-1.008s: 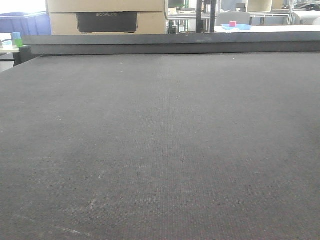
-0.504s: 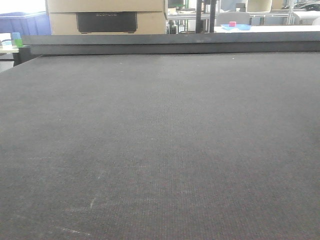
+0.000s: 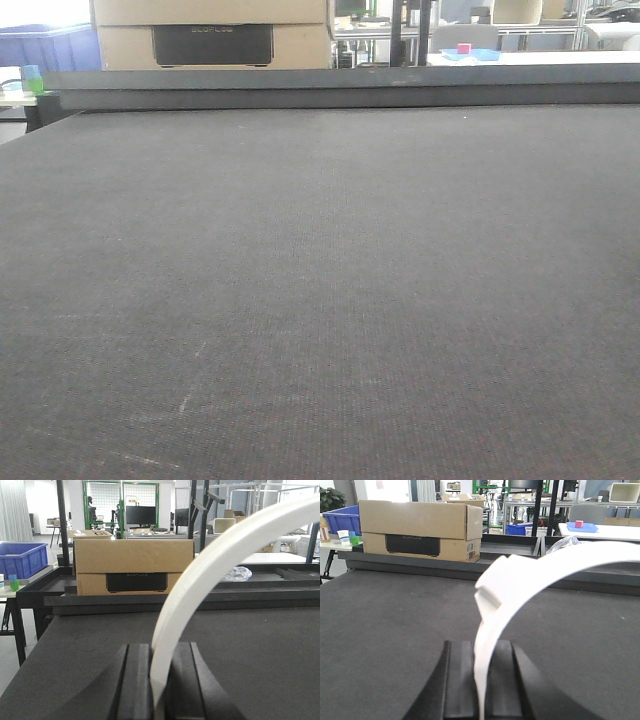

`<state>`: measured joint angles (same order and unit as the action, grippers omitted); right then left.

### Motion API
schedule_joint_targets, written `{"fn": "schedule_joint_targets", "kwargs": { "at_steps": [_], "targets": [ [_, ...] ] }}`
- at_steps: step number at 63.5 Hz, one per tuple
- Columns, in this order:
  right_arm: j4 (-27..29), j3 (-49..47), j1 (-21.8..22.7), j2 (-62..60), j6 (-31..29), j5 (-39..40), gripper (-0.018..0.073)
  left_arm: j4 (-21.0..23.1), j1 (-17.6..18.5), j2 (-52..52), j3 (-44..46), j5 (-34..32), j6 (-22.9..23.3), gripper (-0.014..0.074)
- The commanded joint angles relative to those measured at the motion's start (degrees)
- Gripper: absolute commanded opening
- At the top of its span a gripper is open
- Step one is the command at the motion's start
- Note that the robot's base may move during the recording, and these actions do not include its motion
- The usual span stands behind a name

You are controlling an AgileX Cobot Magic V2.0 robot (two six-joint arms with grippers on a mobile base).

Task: Grab PVC pipe and place in blue bin
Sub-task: 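Hold the white pipe raised in both grippers, then drive the base away from the table carrying the pipe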

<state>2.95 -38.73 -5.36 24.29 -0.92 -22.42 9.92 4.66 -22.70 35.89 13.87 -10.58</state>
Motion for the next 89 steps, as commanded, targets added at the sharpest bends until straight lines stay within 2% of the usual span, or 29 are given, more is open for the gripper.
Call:
{"fn": "schedule_joint_targets", "kwargs": {
  "at_steps": [1,89],
  "targets": [
    [-0.63,0.11,-0.01,-0.28,-0.32,1.12,-0.0162,0.40,0.27,0.16,0.22,-1.21,-0.02,-0.0111],
    [-0.63,0.11,-0.01,-0.28,-0.32,1.12,-0.0162,0.40,0.27,0.16,0.22,-1.21,-0.02,-0.0111]
  ]
}}
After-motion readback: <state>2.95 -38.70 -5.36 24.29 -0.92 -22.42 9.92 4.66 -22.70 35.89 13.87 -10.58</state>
